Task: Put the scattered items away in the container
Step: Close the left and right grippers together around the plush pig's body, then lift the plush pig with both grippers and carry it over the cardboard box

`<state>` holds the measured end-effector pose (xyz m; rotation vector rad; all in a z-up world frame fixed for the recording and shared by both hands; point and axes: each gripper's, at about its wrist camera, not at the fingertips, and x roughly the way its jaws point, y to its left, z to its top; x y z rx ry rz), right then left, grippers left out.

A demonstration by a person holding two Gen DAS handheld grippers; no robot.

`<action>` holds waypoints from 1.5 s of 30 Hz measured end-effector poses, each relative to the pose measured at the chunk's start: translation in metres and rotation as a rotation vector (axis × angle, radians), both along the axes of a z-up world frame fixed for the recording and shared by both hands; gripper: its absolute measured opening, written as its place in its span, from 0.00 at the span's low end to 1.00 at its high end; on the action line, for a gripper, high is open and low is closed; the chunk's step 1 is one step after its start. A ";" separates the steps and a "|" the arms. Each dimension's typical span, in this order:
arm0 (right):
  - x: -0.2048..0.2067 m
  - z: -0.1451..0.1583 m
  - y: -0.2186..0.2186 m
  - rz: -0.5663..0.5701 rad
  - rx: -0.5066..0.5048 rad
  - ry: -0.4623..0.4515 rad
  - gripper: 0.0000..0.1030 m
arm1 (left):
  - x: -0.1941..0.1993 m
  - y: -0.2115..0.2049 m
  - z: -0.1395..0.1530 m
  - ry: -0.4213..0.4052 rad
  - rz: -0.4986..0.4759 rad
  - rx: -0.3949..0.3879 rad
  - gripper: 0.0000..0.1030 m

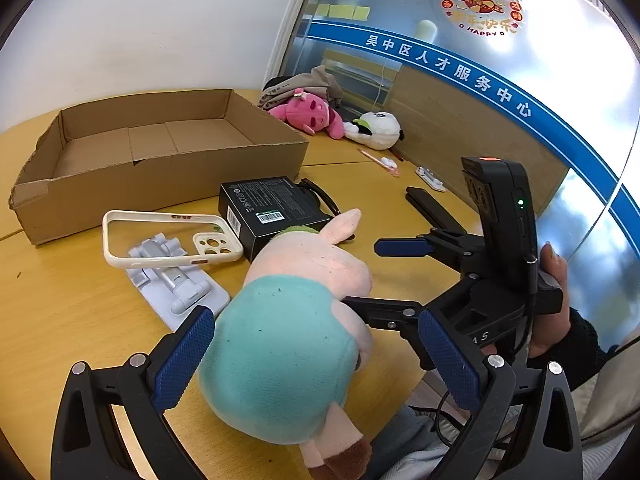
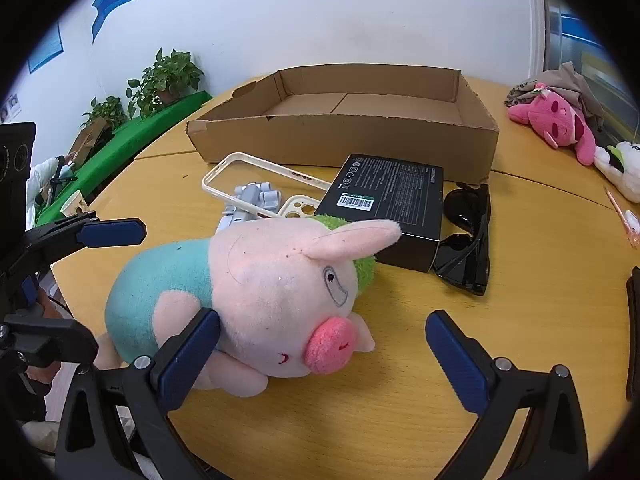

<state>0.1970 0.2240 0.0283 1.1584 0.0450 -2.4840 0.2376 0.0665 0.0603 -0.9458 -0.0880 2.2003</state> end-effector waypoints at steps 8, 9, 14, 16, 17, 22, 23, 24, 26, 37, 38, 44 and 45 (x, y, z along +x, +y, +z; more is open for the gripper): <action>-0.004 -0.002 0.004 0.006 -0.032 -0.020 0.99 | -0.008 -0.005 -0.017 -0.061 0.012 -0.018 1.00; -0.004 -0.003 0.005 0.010 -0.036 -0.022 0.99 | -0.009 -0.006 -0.019 -0.067 0.011 -0.017 1.00; -0.007 -0.005 0.009 0.035 -0.064 -0.039 0.99 | -0.017 -0.004 -0.035 -0.084 0.025 -0.062 0.99; -0.009 -0.006 0.009 0.044 -0.074 -0.046 0.99 | -0.019 -0.005 -0.039 -0.097 -0.001 -0.042 0.95; -0.011 -0.007 0.010 0.049 -0.082 -0.050 0.99 | -0.020 -0.005 -0.040 -0.105 -0.009 -0.035 0.94; -0.022 -0.019 0.008 0.079 -0.160 -0.115 0.97 | -0.025 -0.011 -0.044 -0.141 -0.042 -0.012 0.88; -0.025 -0.022 0.007 0.095 -0.183 -0.132 0.94 | -0.027 -0.014 -0.045 -0.152 -0.045 0.001 0.88; -0.026 -0.024 0.006 0.110 -0.206 -0.143 0.92 | -0.028 -0.016 -0.046 -0.160 -0.044 0.012 0.87; -0.029 -0.024 0.004 0.148 -0.251 -0.158 0.73 | -0.029 -0.020 -0.045 -0.156 -0.030 0.025 0.85; -0.031 0.013 -0.023 0.242 -0.257 -0.076 0.58 | -0.032 -0.047 -0.011 -0.052 -0.014 0.060 0.81; -0.031 0.020 -0.025 0.244 -0.256 -0.059 0.57 | -0.033 -0.050 -0.006 -0.043 -0.012 0.069 0.81; -0.046 0.060 -0.042 0.243 -0.229 0.026 0.55 | -0.054 -0.065 0.028 0.032 0.014 0.073 0.81; -0.050 0.064 -0.044 0.243 -0.226 0.033 0.54 | -0.058 -0.066 0.034 0.043 0.017 0.067 0.81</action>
